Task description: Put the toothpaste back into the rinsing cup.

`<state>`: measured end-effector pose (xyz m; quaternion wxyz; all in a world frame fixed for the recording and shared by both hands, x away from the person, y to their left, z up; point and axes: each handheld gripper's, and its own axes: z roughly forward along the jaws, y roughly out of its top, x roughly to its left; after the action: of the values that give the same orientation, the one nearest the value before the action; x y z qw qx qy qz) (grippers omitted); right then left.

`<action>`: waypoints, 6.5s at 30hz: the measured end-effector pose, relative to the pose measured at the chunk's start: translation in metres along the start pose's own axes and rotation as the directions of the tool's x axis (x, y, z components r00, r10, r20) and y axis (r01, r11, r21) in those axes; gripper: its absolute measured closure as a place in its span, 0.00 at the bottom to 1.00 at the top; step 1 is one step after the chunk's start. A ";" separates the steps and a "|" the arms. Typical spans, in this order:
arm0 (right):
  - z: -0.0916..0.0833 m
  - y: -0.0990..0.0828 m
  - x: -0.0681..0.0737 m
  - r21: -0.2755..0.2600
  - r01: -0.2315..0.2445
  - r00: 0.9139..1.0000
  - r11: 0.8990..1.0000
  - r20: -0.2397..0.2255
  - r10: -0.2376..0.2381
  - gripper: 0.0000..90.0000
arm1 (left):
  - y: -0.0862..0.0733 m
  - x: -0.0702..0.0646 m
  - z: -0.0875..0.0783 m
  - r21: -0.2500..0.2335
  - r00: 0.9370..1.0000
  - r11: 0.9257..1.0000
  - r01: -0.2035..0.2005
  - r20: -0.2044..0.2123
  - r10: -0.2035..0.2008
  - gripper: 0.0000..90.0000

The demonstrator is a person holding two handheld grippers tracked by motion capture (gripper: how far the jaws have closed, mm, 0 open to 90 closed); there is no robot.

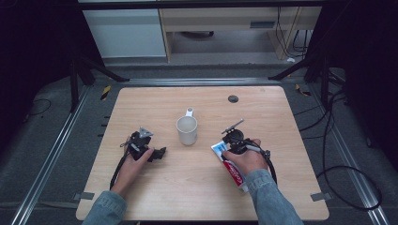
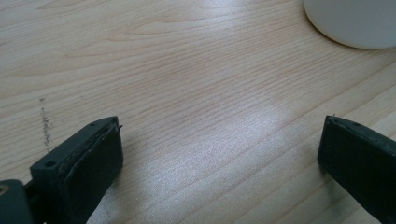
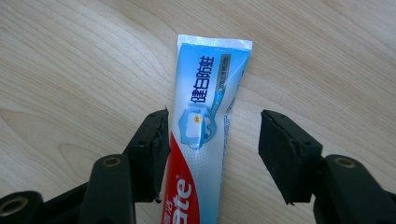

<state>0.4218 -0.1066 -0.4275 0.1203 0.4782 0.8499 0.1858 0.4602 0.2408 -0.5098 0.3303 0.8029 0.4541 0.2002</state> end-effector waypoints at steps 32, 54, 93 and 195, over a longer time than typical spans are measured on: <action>0.042 0.003 0.006 0.134 -0.028 1.000 0.991 -0.007 0.029 0.53 | -0.002 0.000 -0.002 0.003 1.000 1.000 -0.011 0.006 0.011 0.00; 0.049 0.003 0.006 0.153 -0.010 1.000 0.988 0.005 0.009 0.54 | -0.002 0.000 -0.002 0.003 1.000 1.000 -0.011 0.006 0.011 0.00; 0.043 0.007 -0.001 0.159 0.015 1.000 0.987 -0.009 -0.014 0.77 | -0.002 0.000 -0.002 0.002 1.000 1.000 -0.010 0.007 0.010 0.00; -0.039 0.072 -0.032 -0.509 -0.094 0.996 0.856 -0.045 0.083 0.81 | 0.002 -0.001 0.003 -0.003 1.000 1.000 0.006 -0.001 -0.006 0.00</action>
<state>0.4785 -0.1076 -0.3604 0.2247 0.4658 0.7488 0.4146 0.4629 0.2384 -0.5099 0.3321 0.8010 0.4561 0.2003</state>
